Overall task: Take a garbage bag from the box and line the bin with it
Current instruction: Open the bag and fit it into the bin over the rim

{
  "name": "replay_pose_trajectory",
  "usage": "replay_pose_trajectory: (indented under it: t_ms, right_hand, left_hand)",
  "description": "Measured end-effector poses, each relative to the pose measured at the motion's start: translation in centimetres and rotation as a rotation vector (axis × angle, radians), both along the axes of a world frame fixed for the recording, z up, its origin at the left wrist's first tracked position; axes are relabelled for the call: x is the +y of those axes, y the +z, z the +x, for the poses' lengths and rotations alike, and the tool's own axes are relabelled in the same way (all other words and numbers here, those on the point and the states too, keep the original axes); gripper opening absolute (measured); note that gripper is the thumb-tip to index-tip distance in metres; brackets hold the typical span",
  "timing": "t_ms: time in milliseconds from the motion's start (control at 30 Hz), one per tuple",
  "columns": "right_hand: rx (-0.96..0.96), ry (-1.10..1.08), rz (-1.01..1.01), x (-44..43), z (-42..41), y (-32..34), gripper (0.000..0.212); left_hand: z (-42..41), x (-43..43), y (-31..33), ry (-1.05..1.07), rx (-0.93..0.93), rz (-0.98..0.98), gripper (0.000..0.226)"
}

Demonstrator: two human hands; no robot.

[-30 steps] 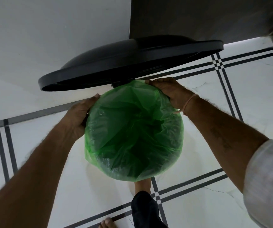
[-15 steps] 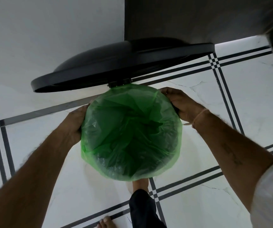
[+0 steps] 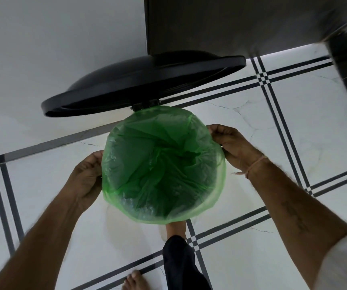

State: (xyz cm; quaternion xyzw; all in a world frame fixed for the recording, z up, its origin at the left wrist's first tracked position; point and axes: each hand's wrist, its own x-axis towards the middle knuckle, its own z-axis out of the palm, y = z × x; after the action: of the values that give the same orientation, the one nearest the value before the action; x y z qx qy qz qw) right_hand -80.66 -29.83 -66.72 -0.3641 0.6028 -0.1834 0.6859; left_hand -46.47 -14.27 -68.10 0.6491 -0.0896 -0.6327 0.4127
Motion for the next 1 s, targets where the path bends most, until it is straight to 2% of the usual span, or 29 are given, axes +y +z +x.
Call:
replay_pose_trajectory:
  t_ms: [133,200,233,267,333,400,467,533,567,600,667,733,833,933,1000]
  right_hand:
    - [0.154,0.042,-0.107,0.1,0.7,0.4,0.017]
    - [0.144,0.034,-0.116,0.4,1.0,0.9,0.054]
    - [0.120,0.031,-0.125,0.5,0.9,1.2,0.061]
    - [0.102,0.022,-0.140,0.7,0.9,1.2,0.054]
    - [0.077,0.015,-0.128,0.7,0.6,1.0,0.024]
    - [0.047,0.028,-0.020,0.3,0.7,1.3,0.019]
    - [0.002,0.036,0.102,-0.4,0.7,1.1,0.043]
    - [-0.038,0.015,0.187,-0.7,0.6,1.2,0.076]
    - [-0.044,-0.014,0.208,-0.6,0.5,1.1,0.078]
    - [-0.028,-0.045,0.203,-0.3,0.4,0.9,0.066]
    - [0.090,-0.104,0.104,1.0,0.5,1.1,0.031]
    - [0.190,-0.232,-0.053,2.7,0.9,0.8,0.031]
    - [0.200,-0.398,-0.173,5.3,1.7,0.6,0.025]
    - [0.252,-0.538,-0.171,6.3,1.9,0.2,0.013]
    - [0.242,-0.622,-0.167,6.6,1.9,0.1,0.007]
  left_hand:
    - [-0.1,0.5,0.5,0.060,0.076,-0.030,0.027]
    - [0.0,0.6,0.8,0.062,0.077,-0.032,0.036]
    - [0.0,0.5,0.8,0.050,0.056,-0.030,0.038]
    - [0.1,0.3,0.7,0.047,0.046,-0.023,0.038]
    - [0.0,-0.1,0.7,0.062,0.077,0.010,0.034]
    - [-0.1,-0.5,0.8,0.049,0.100,0.039,0.031]
    - [-0.4,-0.7,0.9,0.056,0.106,0.055,0.036]
    - [-0.5,-0.5,0.7,0.120,0.114,0.074,0.052]
    - [-0.6,-0.2,0.6,0.158,0.117,0.086,0.057]
    - [-0.8,0.1,0.6,0.190,0.124,0.094,0.055]
    - [-1.5,0.6,0.8,0.246,0.087,0.117,0.037]
    - [-2.6,1.0,1.7,0.265,-0.011,0.109,0.028]
    - [-3.6,2.1,2.6,0.281,-0.103,0.084,0.025]
    - [-4.2,3.4,2.6,0.311,-0.077,0.084,0.021]
    - [-4.7,3.8,2.6,0.408,-0.056,0.111,0.011]
